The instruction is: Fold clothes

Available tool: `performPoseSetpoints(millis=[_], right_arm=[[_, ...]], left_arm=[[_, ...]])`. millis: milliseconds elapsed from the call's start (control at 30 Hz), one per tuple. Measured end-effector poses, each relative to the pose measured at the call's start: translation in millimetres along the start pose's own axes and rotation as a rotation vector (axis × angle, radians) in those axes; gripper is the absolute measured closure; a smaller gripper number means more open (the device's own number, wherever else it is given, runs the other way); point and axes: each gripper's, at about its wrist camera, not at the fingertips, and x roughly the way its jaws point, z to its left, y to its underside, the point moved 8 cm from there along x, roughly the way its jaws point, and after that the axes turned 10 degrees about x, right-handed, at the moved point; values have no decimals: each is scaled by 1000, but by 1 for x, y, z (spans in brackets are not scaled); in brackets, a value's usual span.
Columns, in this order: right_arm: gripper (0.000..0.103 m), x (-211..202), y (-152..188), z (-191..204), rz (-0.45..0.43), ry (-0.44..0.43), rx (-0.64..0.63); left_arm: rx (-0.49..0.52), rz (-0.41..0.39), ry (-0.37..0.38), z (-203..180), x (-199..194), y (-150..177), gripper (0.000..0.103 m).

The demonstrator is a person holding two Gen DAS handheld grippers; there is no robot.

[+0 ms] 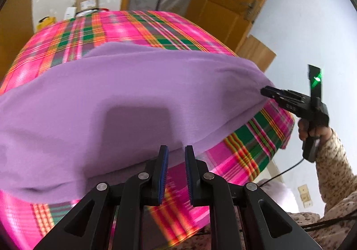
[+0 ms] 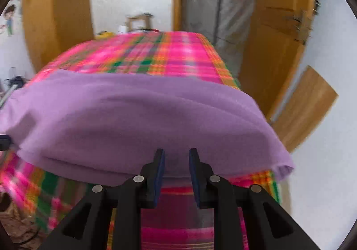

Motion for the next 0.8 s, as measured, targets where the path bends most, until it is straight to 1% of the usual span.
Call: performPoseSetpoints(millis=[33,100,167,233,300,367,400,500,567,633,667,700,733,767,800], right_arm=[[79,-1,-3,11,-12,-17,-19],[75,-5,-5,42,-24,-80,-86],[74,-8,-7,74,-35,-142,-153],[70,-13,4,98,-26,-189,-231],[67,-19,15,118,-14,-233,-299],[64,-21,24,135,-6,-267,-354],[62,-19,29,141,7,-276,-380],[62,-8,41,154,42,-268,-437],[62,-2,46,159,49,-255,-470],[62,-6,49,162,29,-247,-485],[62,-4,48,163,32,-248,-486],[62,-3,48,164,35,-249,-488],[62,-1,48,165,38,-250,-489],[66,-2,49,165,46,-260,-488],[82,0,47,167,53,-268,-484]], left_arm=[[-16,-6,-6,5,-2,2,76],[-45,-13,-21,15,-7,6,75],[-54,-12,-37,21,-9,9,75],[-65,-8,-55,29,-11,14,74],[-91,-12,-58,37,-13,17,69],[-122,-20,-57,46,-16,20,66],[-135,-22,-58,49,-17,22,65],[-140,-15,-70,55,-15,25,64],[-133,-9,-74,57,-13,27,64],[-132,-10,-70,58,-13,27,64],[-133,-12,-67,58,-14,27,62],[-133,-14,-64,59,-14,28,59],[-136,-16,-60,59,-15,28,58],[-139,-18,-54,60,-16,29,57],[-141,-19,-51,60,-16,29,57]])
